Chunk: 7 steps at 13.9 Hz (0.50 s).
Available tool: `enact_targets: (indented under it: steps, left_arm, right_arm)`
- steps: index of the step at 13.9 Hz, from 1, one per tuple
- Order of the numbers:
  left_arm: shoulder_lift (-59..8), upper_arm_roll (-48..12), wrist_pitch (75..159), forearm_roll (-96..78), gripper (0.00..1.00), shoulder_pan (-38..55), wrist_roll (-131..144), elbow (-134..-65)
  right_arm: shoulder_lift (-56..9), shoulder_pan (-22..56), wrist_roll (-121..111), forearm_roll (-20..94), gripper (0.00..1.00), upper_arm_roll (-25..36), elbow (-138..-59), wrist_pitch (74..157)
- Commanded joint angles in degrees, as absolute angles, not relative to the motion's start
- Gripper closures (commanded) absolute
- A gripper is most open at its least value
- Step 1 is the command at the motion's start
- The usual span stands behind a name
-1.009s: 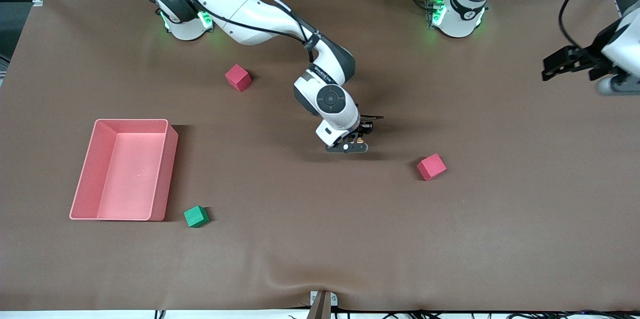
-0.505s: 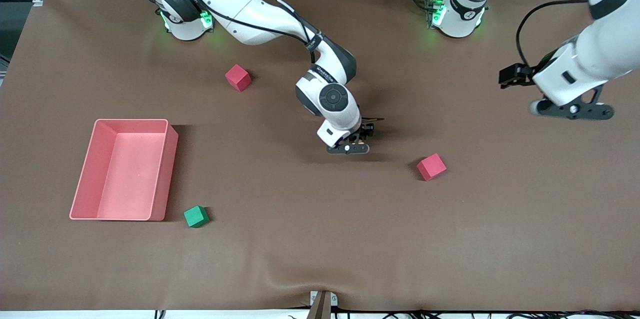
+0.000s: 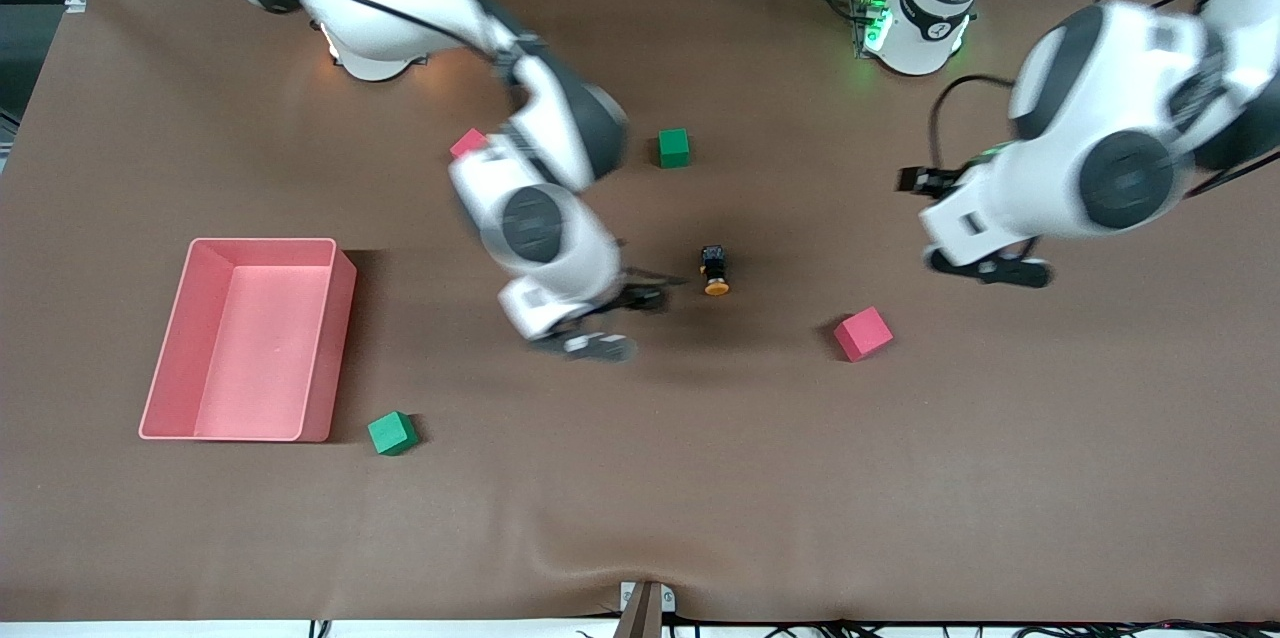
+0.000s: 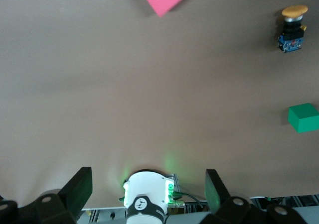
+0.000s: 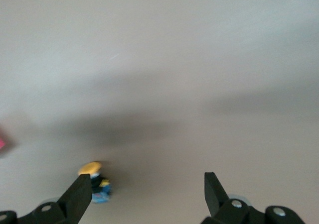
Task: Place and upright button with both arms
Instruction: 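Set the button on the table while the left gripper approaches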
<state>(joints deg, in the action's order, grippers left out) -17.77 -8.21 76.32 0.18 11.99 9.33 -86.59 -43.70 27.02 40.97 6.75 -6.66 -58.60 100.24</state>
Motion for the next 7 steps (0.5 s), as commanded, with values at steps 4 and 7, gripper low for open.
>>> enact_targets:
  steps: [4,7]
  left_arm:
    - [-25.4,-8.2,84.0,-9.2,0.0,15.6,19.3,-85.3]
    - [-30.0,-8.2,90.9,-10.7,0.0,19.0,26.4,-85.3]
  right_arm:
    - [-31.1,7.2,25.6,3.7,0.0,-10.0,-60.8,81.1]
    - [-27.2,-2.3,24.2,0.9,0.0,-9.9,-60.8,80.2]
